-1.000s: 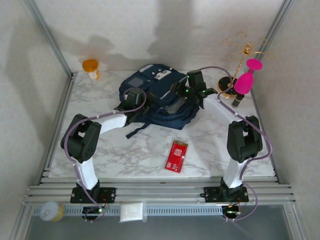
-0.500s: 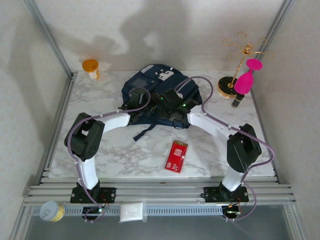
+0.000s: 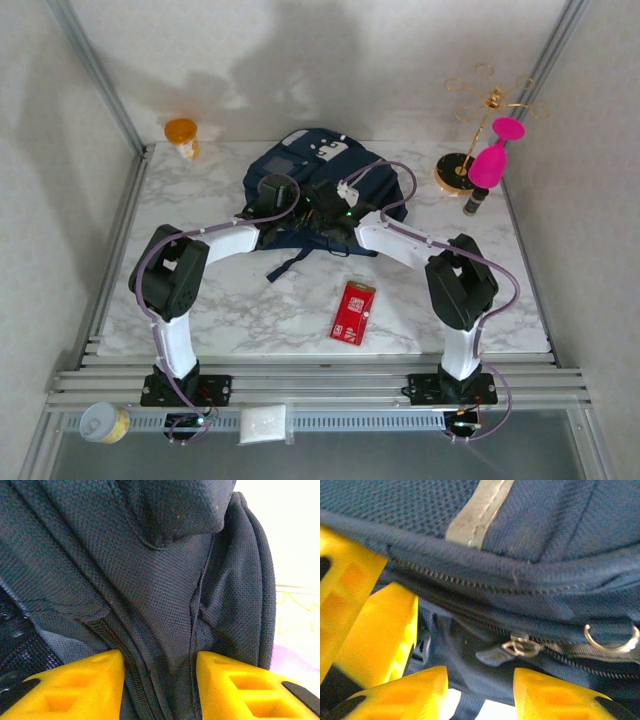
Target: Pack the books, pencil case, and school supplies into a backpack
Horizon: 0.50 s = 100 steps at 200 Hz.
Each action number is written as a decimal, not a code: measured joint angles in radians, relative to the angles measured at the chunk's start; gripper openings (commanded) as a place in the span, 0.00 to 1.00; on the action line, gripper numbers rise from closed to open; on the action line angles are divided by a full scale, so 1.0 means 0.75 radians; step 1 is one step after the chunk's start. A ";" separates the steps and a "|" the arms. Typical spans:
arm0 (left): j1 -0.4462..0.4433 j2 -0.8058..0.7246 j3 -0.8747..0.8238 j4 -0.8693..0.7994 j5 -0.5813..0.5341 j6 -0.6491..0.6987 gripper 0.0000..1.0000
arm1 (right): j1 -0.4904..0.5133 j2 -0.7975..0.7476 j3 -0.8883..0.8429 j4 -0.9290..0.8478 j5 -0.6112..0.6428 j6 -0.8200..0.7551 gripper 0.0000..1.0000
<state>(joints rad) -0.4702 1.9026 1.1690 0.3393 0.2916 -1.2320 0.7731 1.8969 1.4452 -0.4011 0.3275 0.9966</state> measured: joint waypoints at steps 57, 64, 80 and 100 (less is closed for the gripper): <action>0.001 0.003 0.000 0.001 0.001 0.000 0.43 | 0.000 0.066 0.024 0.032 0.131 0.105 0.37; 0.002 0.005 0.000 0.002 0.001 0.000 0.43 | 0.000 0.083 0.041 0.026 0.151 0.116 0.35; 0.004 0.008 0.000 0.002 0.001 0.000 0.44 | 0.000 0.120 0.066 0.013 0.192 0.134 0.29; 0.005 0.013 0.000 0.002 0.001 0.001 0.44 | 0.000 0.139 0.079 -0.010 0.223 0.136 0.19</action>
<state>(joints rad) -0.4667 1.9121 1.1690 0.3405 0.2920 -1.2316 0.7731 2.0010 1.5043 -0.4084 0.4946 1.0985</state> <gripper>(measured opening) 0.439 0.236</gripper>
